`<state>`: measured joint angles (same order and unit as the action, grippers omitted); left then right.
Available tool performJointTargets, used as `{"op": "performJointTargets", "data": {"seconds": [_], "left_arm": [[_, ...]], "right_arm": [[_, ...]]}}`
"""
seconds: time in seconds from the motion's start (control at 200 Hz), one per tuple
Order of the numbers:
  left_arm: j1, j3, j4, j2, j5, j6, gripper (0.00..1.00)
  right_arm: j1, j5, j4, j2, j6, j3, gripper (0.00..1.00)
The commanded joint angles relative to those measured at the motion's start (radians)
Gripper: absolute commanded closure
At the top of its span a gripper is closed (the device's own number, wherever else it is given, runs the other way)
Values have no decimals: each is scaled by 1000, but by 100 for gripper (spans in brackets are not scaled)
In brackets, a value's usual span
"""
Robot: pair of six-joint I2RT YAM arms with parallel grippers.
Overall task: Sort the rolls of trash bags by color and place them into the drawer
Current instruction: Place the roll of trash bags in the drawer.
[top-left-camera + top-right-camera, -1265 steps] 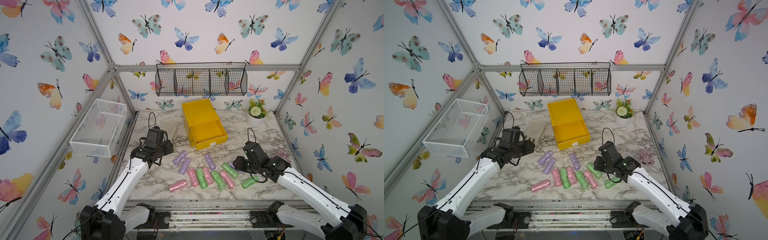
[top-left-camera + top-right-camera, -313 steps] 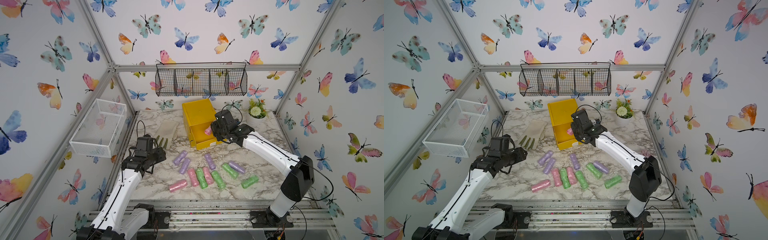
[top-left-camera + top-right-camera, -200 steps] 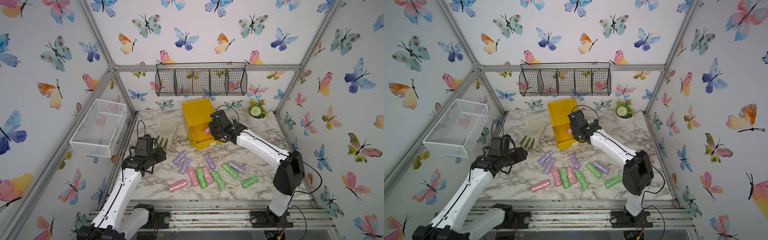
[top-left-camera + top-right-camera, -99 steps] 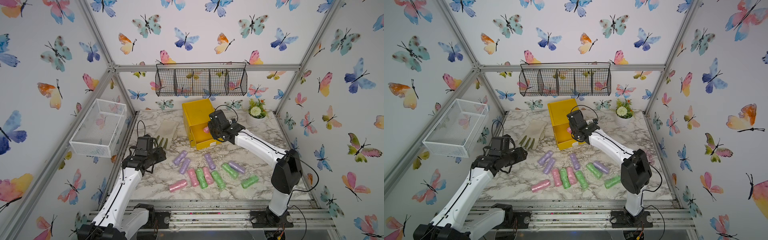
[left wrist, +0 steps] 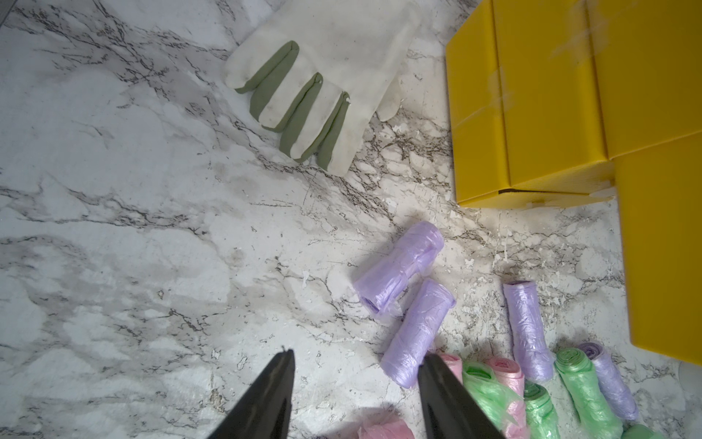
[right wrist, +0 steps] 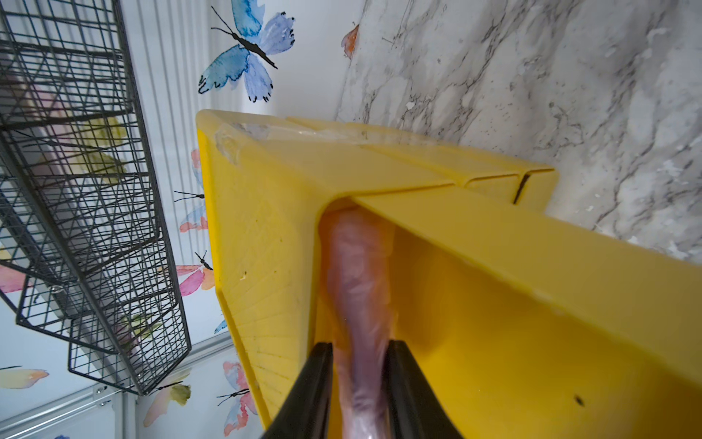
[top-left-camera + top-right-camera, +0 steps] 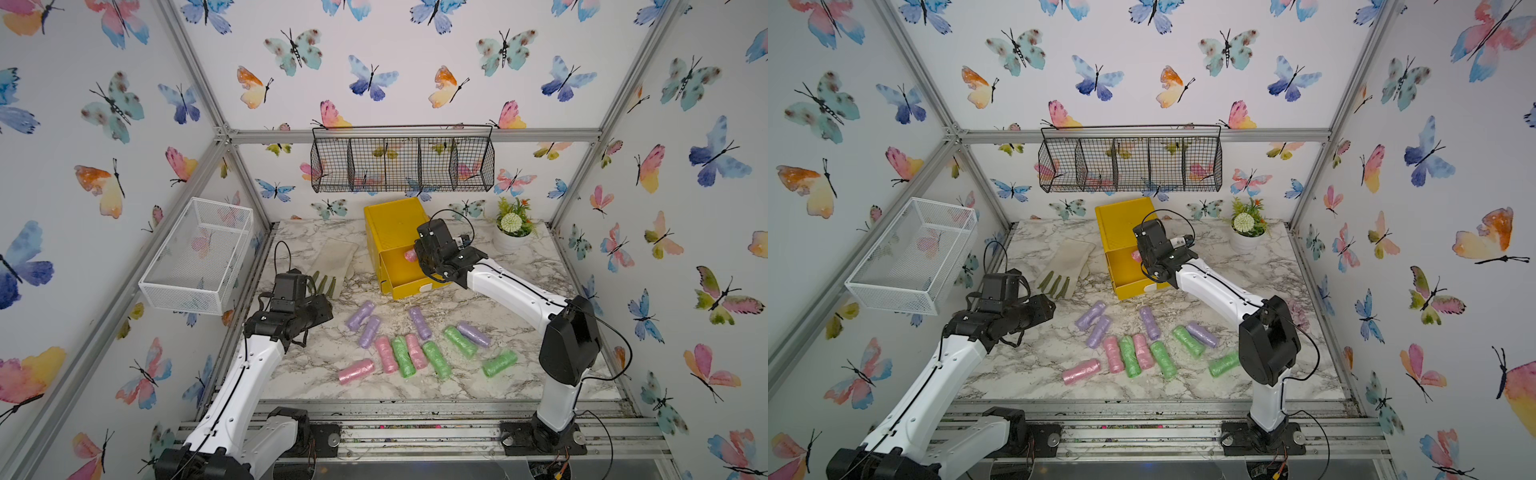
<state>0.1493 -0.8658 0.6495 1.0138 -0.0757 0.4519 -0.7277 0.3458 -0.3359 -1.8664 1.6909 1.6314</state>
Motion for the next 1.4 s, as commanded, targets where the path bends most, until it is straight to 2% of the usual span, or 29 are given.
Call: {"op": "performJointTargets", "data": {"seconds": [0.0, 0.526, 0.961, 1.081, 1.241, 1.396], "left_arm": [[-8, -25, 17, -1, 5, -14, 42], [-14, -47, 49, -20, 9, -16, 42], [-14, -52, 53, -20, -7, -2, 42], [-14, -55, 58, -18, -19, -2, 42], [-14, -52, 62, -17, -45, -17, 43], [-13, -35, 78, -16, -72, -36, 43]], "right_arm": [[8, 13, 34, -26, -10, 23, 67], [11, 0, 43, 38, -49, 21, 62], [11, 13, 30, 280, -173, -114, 57], [10, 33, 41, 363, -255, -169, 57], [11, 62, 122, 493, -458, -290, 54], [34, -26, 270, 647, -683, -463, 48]]}}
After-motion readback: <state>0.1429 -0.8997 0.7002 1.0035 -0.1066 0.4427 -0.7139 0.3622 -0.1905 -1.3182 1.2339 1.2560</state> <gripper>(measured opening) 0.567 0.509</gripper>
